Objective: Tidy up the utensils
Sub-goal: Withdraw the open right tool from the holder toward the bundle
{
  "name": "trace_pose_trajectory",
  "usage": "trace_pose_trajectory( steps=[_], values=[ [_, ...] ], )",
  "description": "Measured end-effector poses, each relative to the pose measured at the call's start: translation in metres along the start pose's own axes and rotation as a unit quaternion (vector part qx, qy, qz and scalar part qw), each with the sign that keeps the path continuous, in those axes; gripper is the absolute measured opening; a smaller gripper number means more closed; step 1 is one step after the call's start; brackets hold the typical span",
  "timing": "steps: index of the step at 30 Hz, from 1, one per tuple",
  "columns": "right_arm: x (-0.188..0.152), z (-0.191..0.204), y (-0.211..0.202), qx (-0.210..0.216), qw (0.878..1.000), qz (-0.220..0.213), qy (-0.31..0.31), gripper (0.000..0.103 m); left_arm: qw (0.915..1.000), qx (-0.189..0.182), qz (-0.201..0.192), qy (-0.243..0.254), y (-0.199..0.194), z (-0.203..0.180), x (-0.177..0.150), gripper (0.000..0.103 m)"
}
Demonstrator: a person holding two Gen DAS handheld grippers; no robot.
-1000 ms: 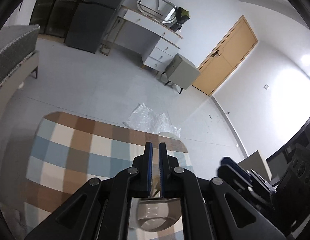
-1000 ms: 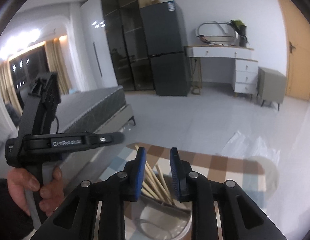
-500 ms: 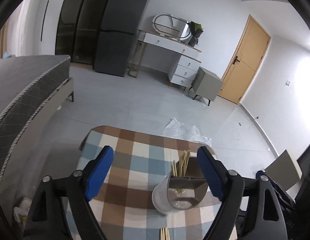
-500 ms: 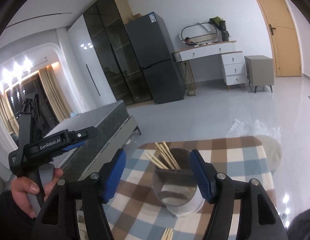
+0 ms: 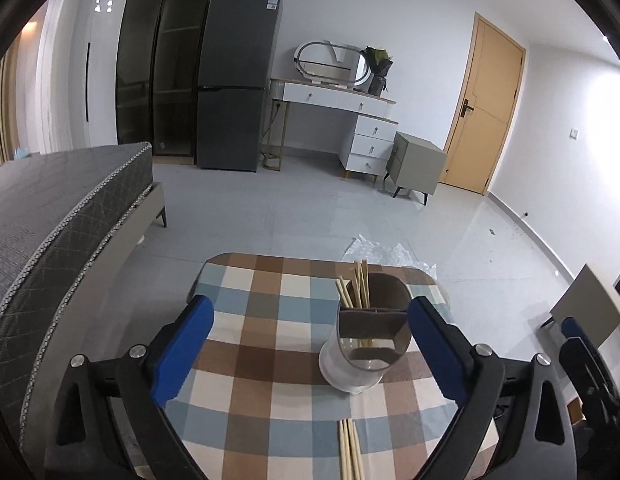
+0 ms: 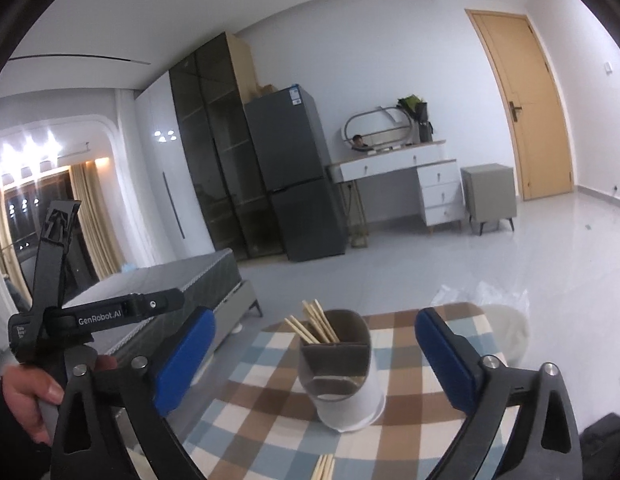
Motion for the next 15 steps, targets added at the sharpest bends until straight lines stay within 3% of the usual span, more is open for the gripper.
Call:
trace_pose_trajectory(
  steps=[8,15],
  values=[
    [-0.031,0.0,-0.01,-0.016,0.999,0.028,0.005,0.103,0.9999,0.008,0.005,0.008,-0.011,-0.003,-0.025,0.096],
    [-0.062,0.008,-0.009,0.001,0.997,0.072,0.006,0.103,0.9999,0.011,0.008,0.005,-0.017,-0.001,-0.036,0.096]
  ],
)
Point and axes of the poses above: each gripper's, at about its wrist camera, not at the fingertips, and y roughly the way its jaws point, z to its left, x to its top, the point moved 10 cm from there along y, roughly the way its jaws point, and after that the axes turned 8 degrees about -z, right-handed, at the moved point
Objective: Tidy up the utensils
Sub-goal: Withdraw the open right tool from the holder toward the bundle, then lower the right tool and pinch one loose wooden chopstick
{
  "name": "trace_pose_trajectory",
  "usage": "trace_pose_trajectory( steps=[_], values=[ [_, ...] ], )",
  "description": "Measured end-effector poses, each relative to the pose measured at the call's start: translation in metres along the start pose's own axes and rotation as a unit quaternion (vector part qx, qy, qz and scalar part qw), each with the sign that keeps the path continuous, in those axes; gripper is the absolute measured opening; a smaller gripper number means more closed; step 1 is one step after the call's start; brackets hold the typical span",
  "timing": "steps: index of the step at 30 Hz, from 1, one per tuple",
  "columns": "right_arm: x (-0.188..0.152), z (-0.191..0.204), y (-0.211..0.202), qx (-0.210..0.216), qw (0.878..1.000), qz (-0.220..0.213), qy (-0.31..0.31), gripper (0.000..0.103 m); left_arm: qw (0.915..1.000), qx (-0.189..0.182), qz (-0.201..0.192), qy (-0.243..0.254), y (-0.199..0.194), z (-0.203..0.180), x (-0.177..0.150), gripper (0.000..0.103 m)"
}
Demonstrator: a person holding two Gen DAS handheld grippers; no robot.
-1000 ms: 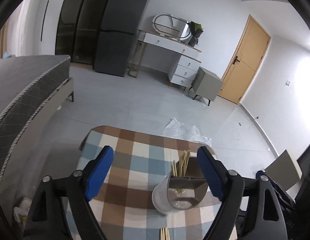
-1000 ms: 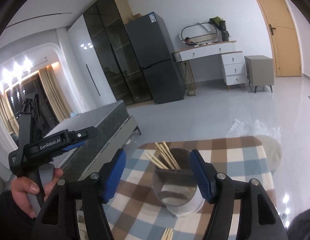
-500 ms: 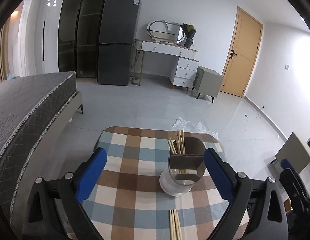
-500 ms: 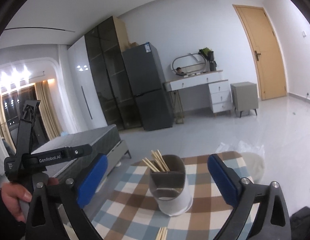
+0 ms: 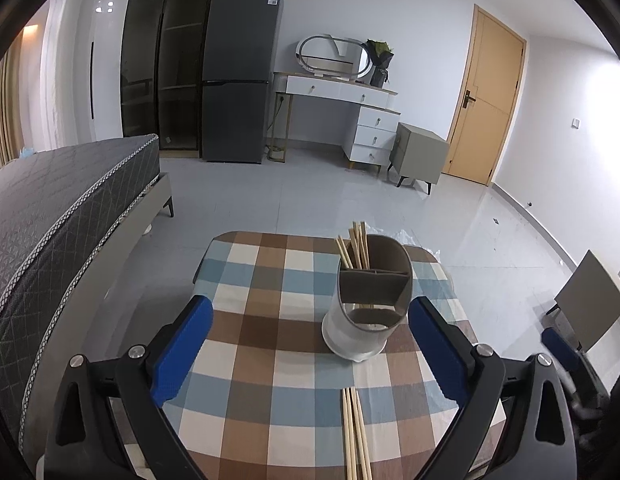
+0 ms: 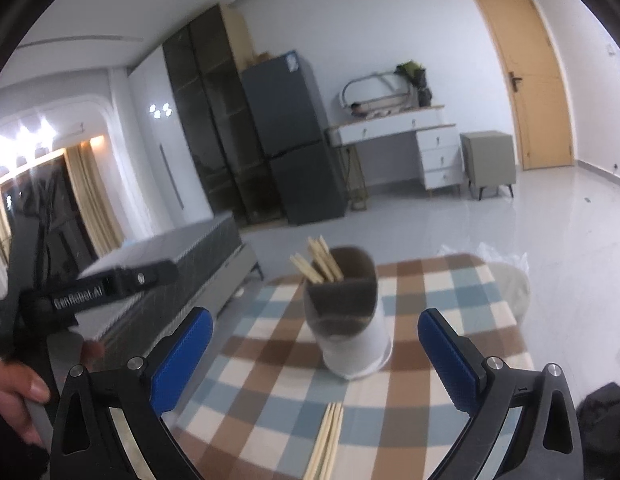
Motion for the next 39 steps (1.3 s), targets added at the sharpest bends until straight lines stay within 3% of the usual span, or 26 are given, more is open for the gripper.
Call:
trace_pose_trajectory(
  steps=[5,9,19,28,39],
  values=[
    [-0.023,0.001,0.002,-0.01,1.0,0.021,-0.015,0.103,1.0,0.006,0.0,-0.002,-0.001,0.004,-0.011,0.096],
    [-0.05,-0.01,0.012,-0.031,0.997,0.068,-0.023,0.103,0.9999,0.012,0.01,0.0,0.005,0.008,-0.026,0.096],
    [-0.097,-0.021,0.029,-0.037,0.989,0.143,-0.031,0.103,0.9966,0.024,0.072,-0.031,0.043,0.016,-0.075,0.095],
    [-0.158,-0.034,0.062,-0.052,0.965,0.255,-0.021,0.069,0.99,0.042,0.128,-0.044,0.075,0.032,-0.115,0.095],
    [-0.206,-0.038,0.101,-0.065,0.942,0.328,-0.031,0.053,0.9798,0.054,0.178,-0.073,0.098,0.047,-0.126,0.095]
  ],
)
Point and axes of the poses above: each gripper's, at about its wrist camera, not at the fingertips, and y roughly the way its jaws point, z to its left, x to its top, the point moved 10 cm from there along y, roughly the way its jaws point, and after that the axes turned 8 degrees about -z, right-handed, at the moved point
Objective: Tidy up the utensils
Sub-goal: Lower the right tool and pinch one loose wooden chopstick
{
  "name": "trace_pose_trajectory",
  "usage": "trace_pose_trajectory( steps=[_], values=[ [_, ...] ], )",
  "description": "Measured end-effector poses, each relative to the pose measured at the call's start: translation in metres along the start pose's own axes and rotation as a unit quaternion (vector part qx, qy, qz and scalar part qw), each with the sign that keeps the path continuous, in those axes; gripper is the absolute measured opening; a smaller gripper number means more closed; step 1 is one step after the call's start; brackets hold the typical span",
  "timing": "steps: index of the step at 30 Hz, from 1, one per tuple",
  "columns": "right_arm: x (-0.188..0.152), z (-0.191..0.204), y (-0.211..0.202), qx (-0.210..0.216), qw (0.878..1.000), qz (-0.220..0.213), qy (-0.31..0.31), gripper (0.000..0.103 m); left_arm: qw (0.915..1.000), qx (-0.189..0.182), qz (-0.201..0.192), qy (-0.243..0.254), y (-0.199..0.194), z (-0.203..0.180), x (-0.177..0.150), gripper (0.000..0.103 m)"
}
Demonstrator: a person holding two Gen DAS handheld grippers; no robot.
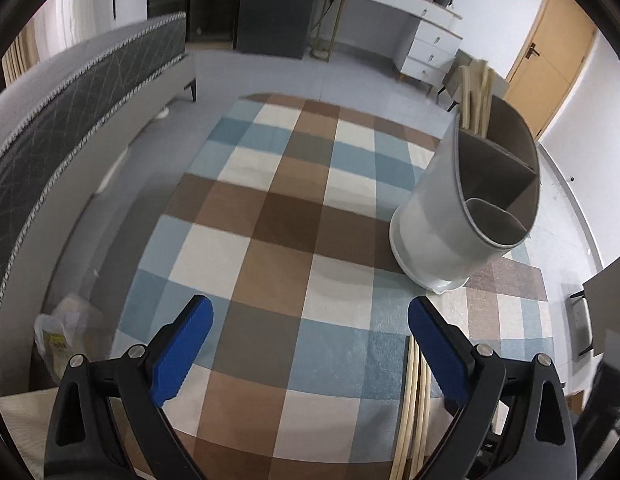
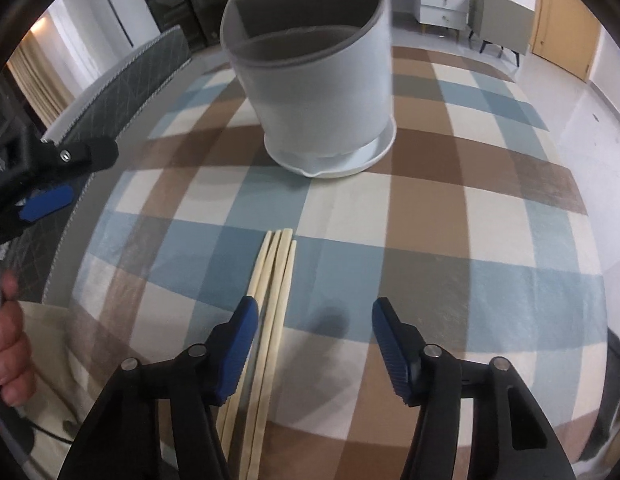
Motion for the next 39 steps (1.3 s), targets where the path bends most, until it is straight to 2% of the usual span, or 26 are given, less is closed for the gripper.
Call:
trace_pose_trajectory(
  steps=[2,7,10,14,20,23,30,33,35,39],
  values=[
    [-0.002,0.003,0.008,-0.005,1.0,0.011,-0.007,0.048,0.9997,-0.007,0.019,-0.013,0.004,0.002,-0.003,0.095],
    [-0.005,0.002,0.016,-0.04,0.998,0.023,-0.039,0.038,0.9994,-0.007,0.028,-0.021,0.004,0.004,-0.004,0.095],
    [-0.006,0.0,0.015,-0.046,0.998,0.028,-0.039,0.038,0.9989,-0.003,0.037,-0.029,0.009,0.008,-0.005,0.095],
    [-0.008,0.003,0.015,-0.034,0.998,0.03,-0.032,0.038,0.9969,-0.013,0.057,-0.053,0.014,0.01,-0.01,0.095],
    [-0.005,0.008,0.018,-0.034,0.998,0.03,-0.035,0.038,0.9966,-0.003,0.06,-0.056,0.014,0.015,-0.011,0.095],
    [-0.004,0.01,0.022,-0.062,0.995,0.034,-0.063,0.037,0.9959,-0.004,0.066,-0.061,0.016,0.017,-0.013,0.095],
    [0.01,0.01,0.032,-0.059,0.997,0.028,-0.05,0.038,0.995,0.0,0.073,-0.068,0.019,0.022,-0.015,0.095],
    [0.017,0.015,0.037,-0.051,0.997,0.018,-0.059,0.026,0.9947,0.003,0.077,-0.068,0.021,0.024,-0.017,0.095],
    [0.022,0.017,0.04,-0.041,0.997,0.013,-0.063,0.004,0.9946,0.006,0.081,-0.064,0.024,0.026,-0.018,0.095],
    [0.025,0.011,0.04,-0.005,1.0,0.013,-0.014,0.003,0.995,0.02,0.077,-0.06,0.029,0.036,-0.016,0.095]
  ],
)
Point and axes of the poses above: each gripper's, at about its wrist camera, not at the fingertips, and y roughly the way its jaws point, z to its left, x to its top, the point moved 10 cm from there along y, roughly the way its jaws point, and after that the axes turned 8 degrees about -z, right-handed, at the moved point
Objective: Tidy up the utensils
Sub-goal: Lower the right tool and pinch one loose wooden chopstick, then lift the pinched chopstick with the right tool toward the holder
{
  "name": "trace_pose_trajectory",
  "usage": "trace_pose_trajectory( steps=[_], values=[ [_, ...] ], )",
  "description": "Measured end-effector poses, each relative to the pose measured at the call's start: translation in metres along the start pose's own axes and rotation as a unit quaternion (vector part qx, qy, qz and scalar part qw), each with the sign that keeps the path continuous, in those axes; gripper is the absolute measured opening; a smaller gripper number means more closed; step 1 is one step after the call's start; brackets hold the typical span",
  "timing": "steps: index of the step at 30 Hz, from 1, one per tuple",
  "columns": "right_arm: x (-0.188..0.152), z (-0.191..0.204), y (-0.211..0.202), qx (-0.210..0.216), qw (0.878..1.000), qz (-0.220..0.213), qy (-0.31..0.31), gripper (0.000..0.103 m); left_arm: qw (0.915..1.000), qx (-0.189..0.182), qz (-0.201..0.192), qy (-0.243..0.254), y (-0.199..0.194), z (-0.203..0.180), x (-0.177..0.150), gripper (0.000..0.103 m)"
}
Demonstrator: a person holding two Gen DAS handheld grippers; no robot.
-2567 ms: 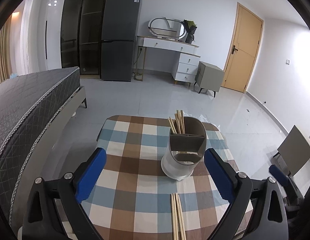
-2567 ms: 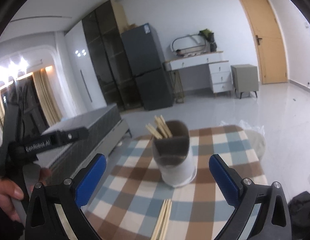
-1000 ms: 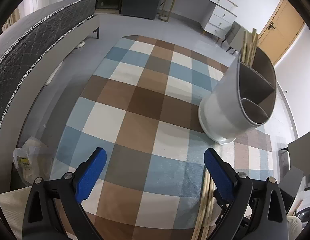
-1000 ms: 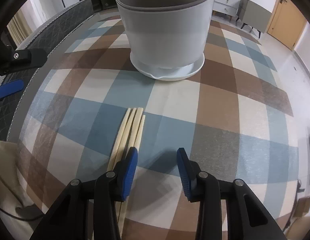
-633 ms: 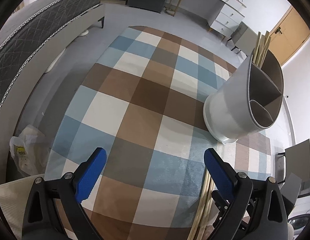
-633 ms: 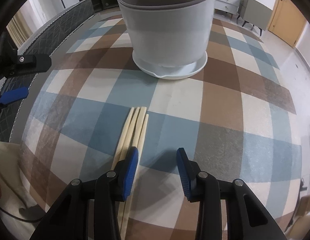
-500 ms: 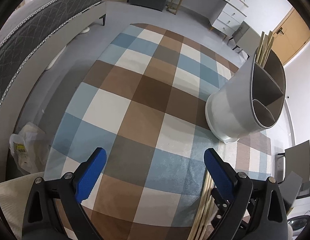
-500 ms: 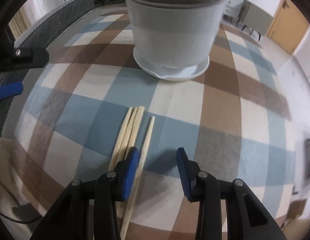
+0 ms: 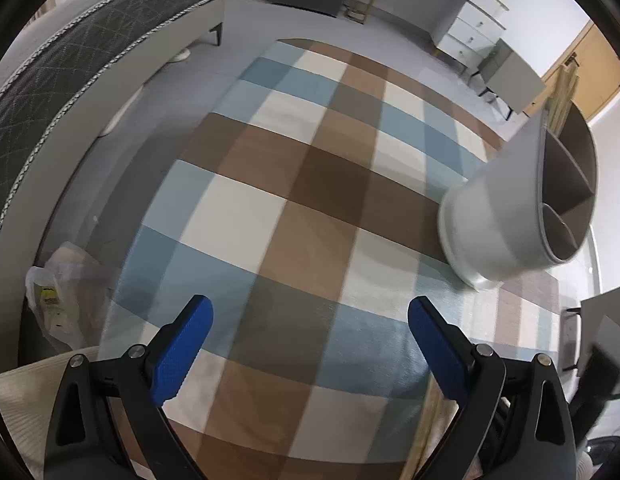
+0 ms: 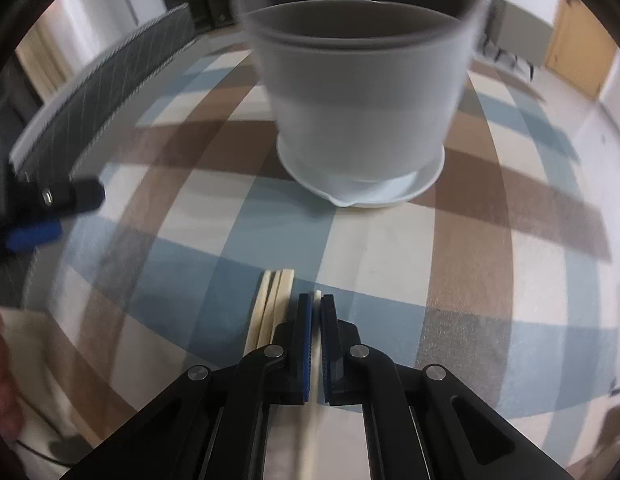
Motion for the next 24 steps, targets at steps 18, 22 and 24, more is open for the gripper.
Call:
trace_pose_trajectory(
  steps=[18,22,24],
  values=[
    [0.025,-0.077,-0.061,0.101,0.968,-0.08,0.214,0.003,0.9888,-0.029,0.083,0.121,0.019,-0.06,-0.064,0.095],
    [0.025,-0.086,-0.072,0.088,0.969,-0.09,0.211,0.003,0.9872,-0.011,0.082,0.137,0.018,-0.061,-0.07,0.095],
    [0.022,-0.085,-0.075,0.09,0.969,-0.091,0.211,0.003,0.9862,-0.004,0.082,0.144,0.018,-0.062,-0.073,0.095]
  ],
)
Point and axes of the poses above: each gripper's, at about its wrist camera, not at the fingertips, and y roughly the way its jaws point, z to its left, x to its top, the point moved 10 cm from there along y, roughly the way its jaws point, and after that the axes turned 8 degrees about -z, right-handed, at the moved point
